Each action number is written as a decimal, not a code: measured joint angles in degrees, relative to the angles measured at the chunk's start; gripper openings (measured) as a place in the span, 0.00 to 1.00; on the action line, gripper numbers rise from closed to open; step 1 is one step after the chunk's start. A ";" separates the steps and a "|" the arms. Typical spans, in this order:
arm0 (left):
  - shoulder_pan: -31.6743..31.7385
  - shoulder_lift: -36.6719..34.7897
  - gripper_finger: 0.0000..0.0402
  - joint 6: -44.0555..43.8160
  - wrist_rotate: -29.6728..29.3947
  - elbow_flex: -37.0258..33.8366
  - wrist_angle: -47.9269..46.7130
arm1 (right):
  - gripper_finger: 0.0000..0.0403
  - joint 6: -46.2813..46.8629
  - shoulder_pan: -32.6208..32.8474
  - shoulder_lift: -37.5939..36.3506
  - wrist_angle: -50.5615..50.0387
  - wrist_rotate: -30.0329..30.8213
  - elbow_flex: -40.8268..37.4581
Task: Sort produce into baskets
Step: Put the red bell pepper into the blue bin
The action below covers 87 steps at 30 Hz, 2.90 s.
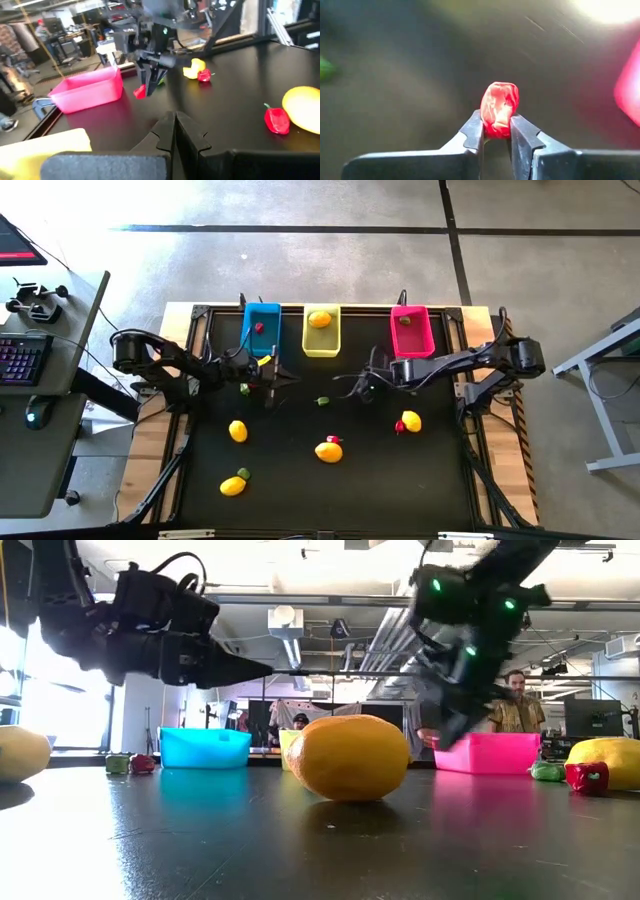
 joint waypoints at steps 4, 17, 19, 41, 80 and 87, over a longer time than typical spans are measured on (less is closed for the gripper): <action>-0.34 0.00 0.00 5.02 0.63 3.32 -5.61 | 0.11 -13.70 -0.98 0.00 15.08 -7.95 0.10; -8.88 0.02 0.12 26.32 -12.67 5.99 -9.87 | 0.10 -28.20 -2.74 0.11 30.83 -25.12 0.07; -10.84 0.02 0.18 28.46 -15.64 6.23 -9.97 | 0.10 -27.97 -2.74 0.11 30.89 -26.04 0.07; -20.11 0.10 0.41 39.88 -27.12 10.19 -12.27 | 0.10 -28.15 0.01 0.15 39.12 -30.85 0.05; -22.16 0.28 0.41 36.69 -28.92 17.21 -20.75 | 0.10 -29.06 1.85 0.17 42.49 -33.73 0.29; -22.18 0.28 0.32 36.69 -28.82 18.36 -23.73 | 0.10 -29.06 1.85 0.17 42.85 -33.85 0.29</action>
